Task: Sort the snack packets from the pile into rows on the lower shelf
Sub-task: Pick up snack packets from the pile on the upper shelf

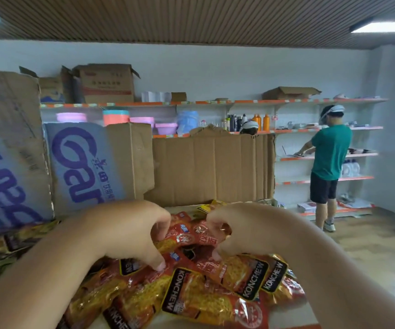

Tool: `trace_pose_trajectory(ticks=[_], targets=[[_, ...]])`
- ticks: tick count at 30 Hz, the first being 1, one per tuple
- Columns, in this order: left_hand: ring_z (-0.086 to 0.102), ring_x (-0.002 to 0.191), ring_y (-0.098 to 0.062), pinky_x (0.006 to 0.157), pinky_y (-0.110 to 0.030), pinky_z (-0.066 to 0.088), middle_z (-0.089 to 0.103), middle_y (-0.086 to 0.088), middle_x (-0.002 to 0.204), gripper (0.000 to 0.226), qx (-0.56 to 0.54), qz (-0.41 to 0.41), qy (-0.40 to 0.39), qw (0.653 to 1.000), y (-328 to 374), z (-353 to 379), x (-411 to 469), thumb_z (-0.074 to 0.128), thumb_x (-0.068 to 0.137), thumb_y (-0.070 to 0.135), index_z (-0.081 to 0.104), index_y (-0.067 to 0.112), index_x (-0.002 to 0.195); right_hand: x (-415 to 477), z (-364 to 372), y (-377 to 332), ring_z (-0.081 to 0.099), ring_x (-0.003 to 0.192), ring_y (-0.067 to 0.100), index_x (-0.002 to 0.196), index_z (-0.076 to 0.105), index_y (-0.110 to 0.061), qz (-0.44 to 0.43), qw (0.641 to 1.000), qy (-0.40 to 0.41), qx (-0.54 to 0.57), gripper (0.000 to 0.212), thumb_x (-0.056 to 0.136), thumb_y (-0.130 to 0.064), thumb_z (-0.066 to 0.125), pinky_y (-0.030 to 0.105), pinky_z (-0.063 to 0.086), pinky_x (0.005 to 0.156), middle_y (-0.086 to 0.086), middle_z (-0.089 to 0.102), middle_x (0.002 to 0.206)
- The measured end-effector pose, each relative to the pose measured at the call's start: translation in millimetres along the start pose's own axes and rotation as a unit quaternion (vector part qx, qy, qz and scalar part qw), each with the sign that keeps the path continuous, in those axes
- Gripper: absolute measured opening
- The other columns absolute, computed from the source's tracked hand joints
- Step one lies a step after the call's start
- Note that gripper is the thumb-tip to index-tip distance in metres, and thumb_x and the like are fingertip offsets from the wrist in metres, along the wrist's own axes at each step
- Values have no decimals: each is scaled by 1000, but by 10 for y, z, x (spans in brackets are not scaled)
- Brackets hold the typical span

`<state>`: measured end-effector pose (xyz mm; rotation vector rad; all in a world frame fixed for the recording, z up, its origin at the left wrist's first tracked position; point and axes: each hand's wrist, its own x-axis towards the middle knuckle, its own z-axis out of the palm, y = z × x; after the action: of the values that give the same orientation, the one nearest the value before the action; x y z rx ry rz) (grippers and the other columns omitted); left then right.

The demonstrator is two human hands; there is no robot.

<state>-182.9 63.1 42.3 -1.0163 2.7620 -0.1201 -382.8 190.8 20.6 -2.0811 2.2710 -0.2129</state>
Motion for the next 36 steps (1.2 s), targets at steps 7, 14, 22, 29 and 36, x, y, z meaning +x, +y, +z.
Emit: trace_pose_trajectory(ticks=[7, 14, 22, 29, 36], targets=[[58, 78, -3, 60, -26, 45, 59, 19, 87, 38, -73, 42, 82, 993, 1, 69, 34, 83, 72, 62, 59, 41, 90, -7, 21, 1, 59, 87, 11, 88, 55, -31, 38, 998, 45, 22, 32, 79, -52, 78, 32, 49, 70, -11, 63, 96], [60, 82, -3, 69, -31, 56, 59, 18, 96, 33, -75, 55, 216, 972, -67, 70, 80, 78, 78, 59, 52, 48, 94, 4, -2, 181, 64, 81, 9, 79, 55, -35, 64, 974, 199, 86, 32, 76, -51, 83, 31, 55, 67, -12, 67, 93], [55, 84, 4, 64, -16, 42, 56, 29, 98, 32, -73, 41, 385, 919, -59, 19, -120, 73, 81, 58, 51, 45, 99, 33, -37, 237, 54, 80, 2, 79, 54, -35, 32, 923, 355, 144, 31, 77, -53, 79, 25, 41, 57, -19, 58, 94], [55, 110, -2, 97, -33, 49, 60, 26, 122, 42, -3, 22, 471, 882, -116, -30, -844, 52, 84, 68, 52, 45, 118, -128, -183, -81, 47, 91, -5, 76, 50, -36, -91, 894, 417, 137, 30, 76, -49, 78, 21, 32, 67, -22, 53, 91], [55, 114, -5, 96, -35, 48, 62, 20, 124, 44, 13, -6, 513, 858, -551, -87, -1534, 66, 85, 60, 57, 38, 122, -186, -333, -868, 50, 90, 10, 76, 51, -35, -153, 869, 445, 153, 25, 78, -47, 73, 27, 37, 70, -17, 55, 95]])
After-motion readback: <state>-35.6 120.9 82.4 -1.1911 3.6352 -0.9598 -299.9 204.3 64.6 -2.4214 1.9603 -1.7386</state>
